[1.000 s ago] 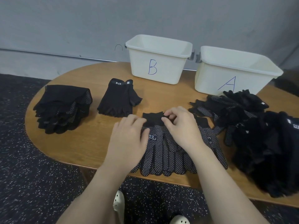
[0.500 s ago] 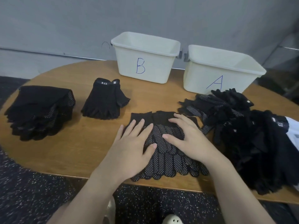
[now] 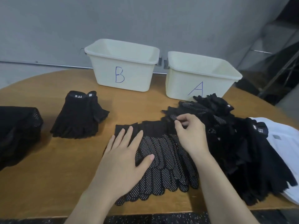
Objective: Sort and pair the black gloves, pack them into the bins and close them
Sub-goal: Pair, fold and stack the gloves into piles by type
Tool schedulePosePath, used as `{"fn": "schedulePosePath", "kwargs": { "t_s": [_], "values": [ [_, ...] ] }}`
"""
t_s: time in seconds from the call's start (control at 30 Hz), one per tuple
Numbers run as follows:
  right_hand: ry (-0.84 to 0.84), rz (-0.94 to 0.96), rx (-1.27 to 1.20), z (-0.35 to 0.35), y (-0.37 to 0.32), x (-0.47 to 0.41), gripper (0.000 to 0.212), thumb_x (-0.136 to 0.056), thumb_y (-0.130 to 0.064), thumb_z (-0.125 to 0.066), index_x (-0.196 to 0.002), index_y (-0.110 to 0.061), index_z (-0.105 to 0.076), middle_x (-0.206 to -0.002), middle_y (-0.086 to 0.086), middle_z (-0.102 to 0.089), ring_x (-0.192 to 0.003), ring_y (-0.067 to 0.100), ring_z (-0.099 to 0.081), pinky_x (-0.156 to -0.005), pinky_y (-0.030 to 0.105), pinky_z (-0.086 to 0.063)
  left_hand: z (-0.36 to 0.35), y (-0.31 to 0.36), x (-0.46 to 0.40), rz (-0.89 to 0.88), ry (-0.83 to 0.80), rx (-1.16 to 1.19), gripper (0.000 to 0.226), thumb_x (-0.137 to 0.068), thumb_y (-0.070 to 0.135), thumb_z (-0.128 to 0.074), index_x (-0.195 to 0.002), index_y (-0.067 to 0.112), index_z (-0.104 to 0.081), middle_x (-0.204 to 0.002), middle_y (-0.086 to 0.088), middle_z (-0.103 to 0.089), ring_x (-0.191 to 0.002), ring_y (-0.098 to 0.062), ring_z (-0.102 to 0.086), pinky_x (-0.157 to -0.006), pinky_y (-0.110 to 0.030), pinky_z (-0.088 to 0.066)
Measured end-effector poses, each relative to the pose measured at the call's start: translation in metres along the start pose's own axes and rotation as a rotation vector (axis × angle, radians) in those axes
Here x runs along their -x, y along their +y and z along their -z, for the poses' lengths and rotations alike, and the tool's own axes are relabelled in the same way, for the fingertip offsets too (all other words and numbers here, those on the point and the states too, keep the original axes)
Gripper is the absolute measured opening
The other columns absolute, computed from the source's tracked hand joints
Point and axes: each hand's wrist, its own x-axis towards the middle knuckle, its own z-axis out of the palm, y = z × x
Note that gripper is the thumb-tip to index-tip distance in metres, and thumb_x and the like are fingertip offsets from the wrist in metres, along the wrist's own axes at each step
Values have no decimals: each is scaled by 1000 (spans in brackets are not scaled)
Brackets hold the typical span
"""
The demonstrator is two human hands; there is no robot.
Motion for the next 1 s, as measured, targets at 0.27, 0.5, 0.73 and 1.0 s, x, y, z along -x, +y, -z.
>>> {"fn": "schedulePosePath", "kwargs": {
  "t_s": [0.27, 0.5, 0.73, 1.0],
  "values": [
    [23, -71, 196, -13, 2, -15, 37, -99, -19, -64, -136, -17, -62, -134, -1, -62, -117, 23, -62, -90, 37, -52, 9, -8, 0, -17, -33, 6, 82, -84, 88, -9, -155, 56, 17, -164, 23, 28, -148, 3, 32, -114, -22, 27],
    [66, -145, 285, -21, -6, -25, 20, -101, -23, -62, -118, -15, -69, -121, 3, -64, -100, 31, -65, -79, 39, -52, 13, -5, -1, -8, -68, -20, 79, -84, 88, -8, -151, 58, 23, -163, 25, 30, -142, 7, 38, -104, -16, 35],
    [222, 27, -164, -15, -34, -26, 7, -99, -24, -66, -98, -21, -72, -90, -7, -73, -83, 15, -69, -75, 32, -57, 14, -9, 0, -17, -83, 12, 82, -84, 89, -10, -154, 57, 17, -164, 26, 28, -143, 9, 37, -106, -15, 32],
    [-20, 43, -868, -2, -69, -1, 6, -98, -17, -69, -93, -17, -72, -71, -8, -62, -64, 6, -51, -59, 21, -42, 28, -25, 15, 24, 106, 314, 71, -96, 70, -33, -161, 43, -22, -163, 25, -25, -146, 13, -13, -120, -17, -9]
  ]
}}
